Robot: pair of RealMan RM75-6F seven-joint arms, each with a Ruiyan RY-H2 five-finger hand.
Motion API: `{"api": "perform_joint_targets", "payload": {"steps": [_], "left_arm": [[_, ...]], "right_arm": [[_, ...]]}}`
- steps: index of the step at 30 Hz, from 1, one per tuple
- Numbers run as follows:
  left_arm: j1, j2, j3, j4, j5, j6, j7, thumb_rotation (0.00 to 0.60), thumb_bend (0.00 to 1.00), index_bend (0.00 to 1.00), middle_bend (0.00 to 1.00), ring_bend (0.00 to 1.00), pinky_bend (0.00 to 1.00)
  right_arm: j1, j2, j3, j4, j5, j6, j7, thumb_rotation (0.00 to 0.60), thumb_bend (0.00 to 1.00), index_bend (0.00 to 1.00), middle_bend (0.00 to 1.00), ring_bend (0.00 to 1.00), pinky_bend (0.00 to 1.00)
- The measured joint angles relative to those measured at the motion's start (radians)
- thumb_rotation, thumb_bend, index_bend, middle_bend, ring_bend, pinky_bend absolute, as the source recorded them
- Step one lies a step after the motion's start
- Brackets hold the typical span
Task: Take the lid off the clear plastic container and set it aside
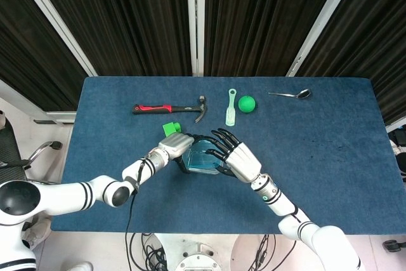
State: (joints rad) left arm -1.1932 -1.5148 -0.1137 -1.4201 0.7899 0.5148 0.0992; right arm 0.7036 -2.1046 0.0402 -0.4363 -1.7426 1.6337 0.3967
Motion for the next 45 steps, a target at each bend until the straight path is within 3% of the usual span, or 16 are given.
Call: {"api": "perform_joint_targets", "payload": {"steps": [5, 11, 16, 29, 45], "left_arm": [[0.005, 0.005, -0.006, -0.001, 0.006, -0.001, -0.016, 0.600, 0.00, 0.13, 0.17, 0.14, 0.24], [0.011, 0.013, -0.009, -0.010, 0.015, -0.005, -0.032, 0.600, 0.00, 0.08, 0.08, 0.00, 0.14], [0.025, 0.018, -0.013, -0.023, 0.032, 0.015, -0.043, 0.600, 0.00, 0.04, 0.02, 0.00, 0.09], [0.077, 0.031, 0.002, -0.047, 0.074, 0.134, -0.006, 0.600, 0.00, 0.04, 0.00, 0.00, 0.01], [0.181, 0.104, 0.007, -0.083, 0.113, 0.247, 0.013, 0.600, 0.00, 0.04, 0.00, 0.00, 0.00]], "right_arm": [[0.004, -0.008, -0.010, 0.015, 0.004, -0.015, 0.002, 0.600, 0.63, 0.47, 0.20, 0.13, 0.18], [0.010, -0.015, -0.025, 0.022, 0.004, -0.032, -0.005, 0.600, 0.66, 0.66, 0.23, 0.13, 0.18], [0.012, -0.020, -0.021, 0.026, 0.014, -0.029, 0.006, 0.600, 0.72, 0.73, 0.25, 0.14, 0.19], [0.025, -0.049, 0.005, 0.082, 0.039, 0.029, 0.012, 0.600, 0.73, 0.91, 0.33, 0.16, 0.19], [0.071, -0.052, 0.106, 0.144, 0.132, 0.115, 0.030, 0.600, 0.73, 0.94, 0.34, 0.16, 0.17]]}}
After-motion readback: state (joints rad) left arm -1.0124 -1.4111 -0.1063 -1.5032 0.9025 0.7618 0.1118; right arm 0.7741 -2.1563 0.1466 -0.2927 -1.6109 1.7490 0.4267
